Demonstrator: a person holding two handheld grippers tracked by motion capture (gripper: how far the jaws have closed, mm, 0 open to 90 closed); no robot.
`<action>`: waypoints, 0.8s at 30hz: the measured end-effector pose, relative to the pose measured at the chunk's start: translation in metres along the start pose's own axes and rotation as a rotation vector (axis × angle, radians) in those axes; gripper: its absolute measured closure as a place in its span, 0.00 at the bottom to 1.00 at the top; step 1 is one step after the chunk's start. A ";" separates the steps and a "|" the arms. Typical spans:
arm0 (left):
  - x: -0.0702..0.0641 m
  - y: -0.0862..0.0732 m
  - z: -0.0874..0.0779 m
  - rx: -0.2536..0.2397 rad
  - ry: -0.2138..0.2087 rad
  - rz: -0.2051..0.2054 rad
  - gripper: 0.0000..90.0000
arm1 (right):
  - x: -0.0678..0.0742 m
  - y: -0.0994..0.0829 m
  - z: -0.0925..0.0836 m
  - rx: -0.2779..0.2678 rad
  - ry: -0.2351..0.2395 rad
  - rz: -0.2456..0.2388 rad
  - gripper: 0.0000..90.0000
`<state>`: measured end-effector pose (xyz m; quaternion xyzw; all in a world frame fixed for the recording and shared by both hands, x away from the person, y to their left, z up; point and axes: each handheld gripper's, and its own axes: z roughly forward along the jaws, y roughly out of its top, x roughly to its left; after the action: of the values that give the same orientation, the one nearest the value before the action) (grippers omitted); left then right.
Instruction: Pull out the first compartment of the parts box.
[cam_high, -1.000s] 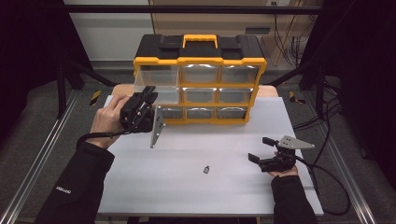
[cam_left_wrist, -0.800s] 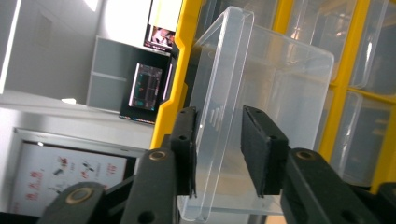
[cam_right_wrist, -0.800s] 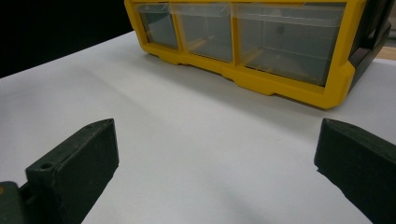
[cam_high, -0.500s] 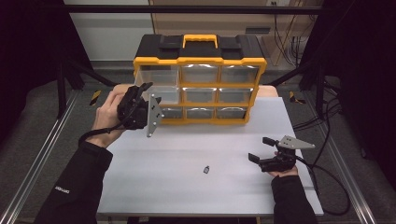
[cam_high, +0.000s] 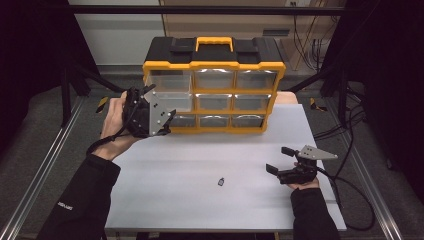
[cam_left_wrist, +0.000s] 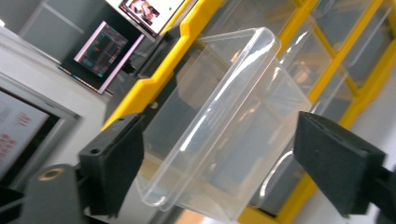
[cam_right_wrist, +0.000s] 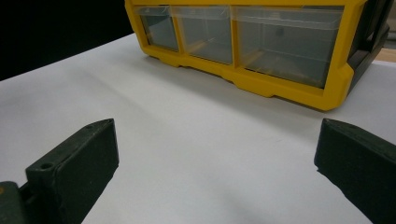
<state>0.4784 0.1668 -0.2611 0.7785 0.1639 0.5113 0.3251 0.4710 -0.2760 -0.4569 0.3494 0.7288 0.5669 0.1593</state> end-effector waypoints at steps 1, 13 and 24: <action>0.001 0.000 0.000 -0.011 -0.002 -0.015 0.14 | 0.000 0.000 0.000 -0.001 0.000 0.000 0.00; 0.010 -0.014 -0.014 -0.048 -0.071 -0.305 0.06 | 0.000 0.000 0.000 -0.002 0.002 0.000 0.00; 0.002 -0.023 -0.024 -0.097 -0.121 -0.411 0.05 | 0.000 0.000 0.000 -0.001 0.003 0.001 0.00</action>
<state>0.4592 0.1929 -0.2693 0.7413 0.2747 0.3939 0.4689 0.4712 -0.2756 -0.4570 0.3489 0.7284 0.5679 0.1583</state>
